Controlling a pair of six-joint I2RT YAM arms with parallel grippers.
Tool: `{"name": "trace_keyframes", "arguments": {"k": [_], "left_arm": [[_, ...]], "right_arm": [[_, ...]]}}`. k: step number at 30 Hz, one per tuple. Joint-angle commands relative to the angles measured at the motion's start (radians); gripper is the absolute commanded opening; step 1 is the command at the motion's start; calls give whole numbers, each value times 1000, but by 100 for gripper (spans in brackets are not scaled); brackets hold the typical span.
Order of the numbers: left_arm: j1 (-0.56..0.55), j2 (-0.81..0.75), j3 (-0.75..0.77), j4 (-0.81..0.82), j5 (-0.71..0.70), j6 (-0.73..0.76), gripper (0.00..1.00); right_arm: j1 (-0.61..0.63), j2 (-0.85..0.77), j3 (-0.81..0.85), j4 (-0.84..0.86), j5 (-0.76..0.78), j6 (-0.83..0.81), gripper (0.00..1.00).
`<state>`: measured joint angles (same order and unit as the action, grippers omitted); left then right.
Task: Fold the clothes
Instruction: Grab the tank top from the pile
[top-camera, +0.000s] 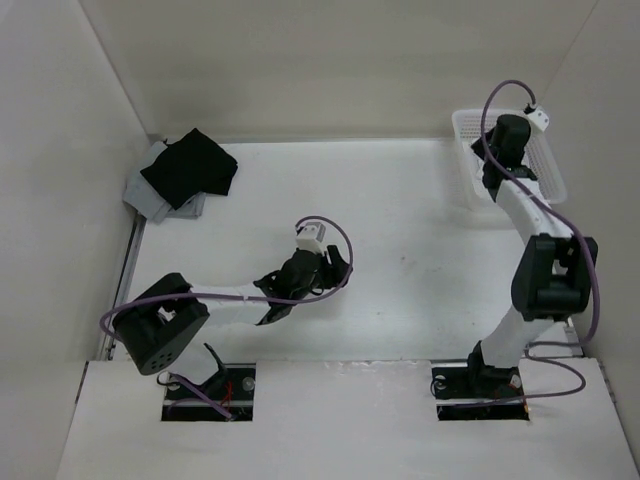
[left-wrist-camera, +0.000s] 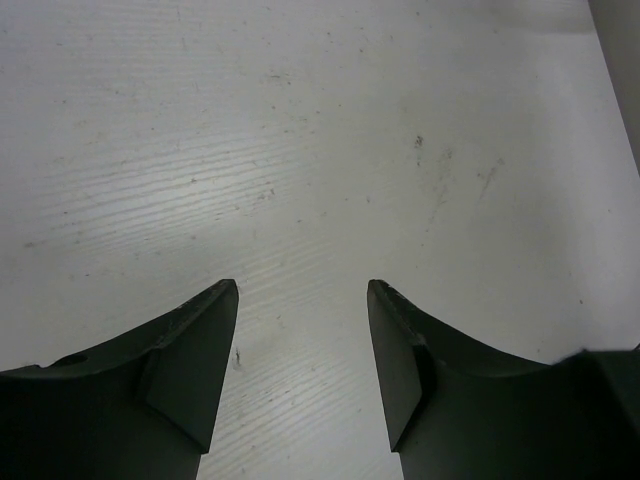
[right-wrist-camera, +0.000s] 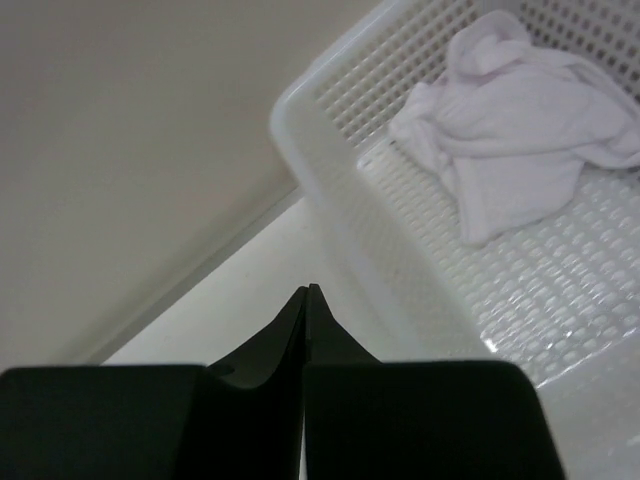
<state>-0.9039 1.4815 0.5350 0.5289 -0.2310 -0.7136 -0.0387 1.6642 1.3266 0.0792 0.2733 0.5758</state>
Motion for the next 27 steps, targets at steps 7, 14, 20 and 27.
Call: {"name": "trace_keyframes", "arguments": {"k": [7, 14, 20, 27], "left_arm": [[89, -35, -50, 155, 25, -3, 53], [130, -20, -63, 201, 58, -24, 53], [184, 2, -72, 241, 107, -66, 53], [210, 13, -73, 256, 131, -83, 53]], "right_arm": [[-194, 478, 489, -162, 9, -85, 22], [-218, 799, 853, -291, 9, -137, 55], [-224, 960, 1095, -404, 1, -134, 40], [-221, 626, 689, -77, -34, -70, 0]]}}
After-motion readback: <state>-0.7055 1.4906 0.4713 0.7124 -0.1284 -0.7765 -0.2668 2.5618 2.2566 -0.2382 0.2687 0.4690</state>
